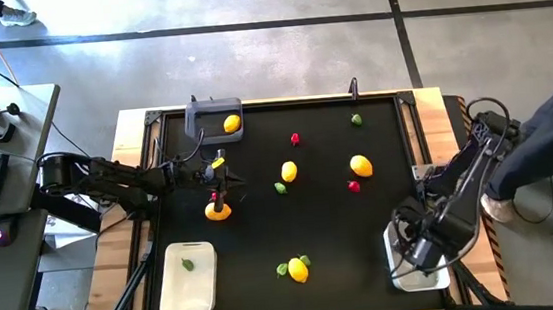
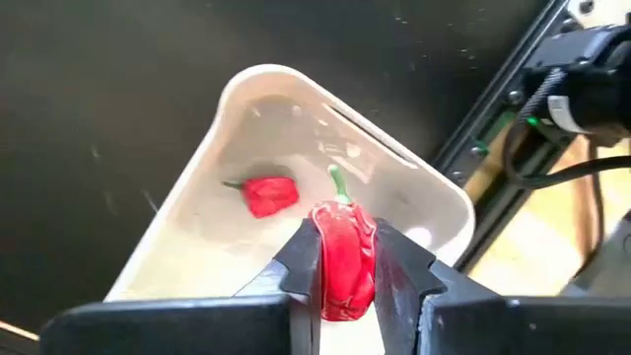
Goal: Sort produce into baskets
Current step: Put the red chili pepper into the gray bin
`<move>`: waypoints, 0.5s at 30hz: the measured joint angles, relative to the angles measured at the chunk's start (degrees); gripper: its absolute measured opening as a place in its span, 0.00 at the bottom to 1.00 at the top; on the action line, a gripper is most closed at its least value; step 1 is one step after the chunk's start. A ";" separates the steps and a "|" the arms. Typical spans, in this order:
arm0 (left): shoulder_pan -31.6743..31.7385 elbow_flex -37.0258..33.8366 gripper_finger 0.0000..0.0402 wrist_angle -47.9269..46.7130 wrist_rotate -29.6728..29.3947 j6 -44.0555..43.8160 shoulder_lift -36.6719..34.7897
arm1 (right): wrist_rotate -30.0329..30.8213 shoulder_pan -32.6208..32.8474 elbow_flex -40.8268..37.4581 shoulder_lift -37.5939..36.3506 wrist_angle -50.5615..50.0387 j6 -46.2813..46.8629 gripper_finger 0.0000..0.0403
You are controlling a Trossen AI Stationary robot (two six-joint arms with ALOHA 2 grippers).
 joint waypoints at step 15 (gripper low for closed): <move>0.00 0.02 0.00 0.67 0.00 -0.08 0.00 | 0.44 0.87 -16.20 0.09 19.46 -7.27 0.10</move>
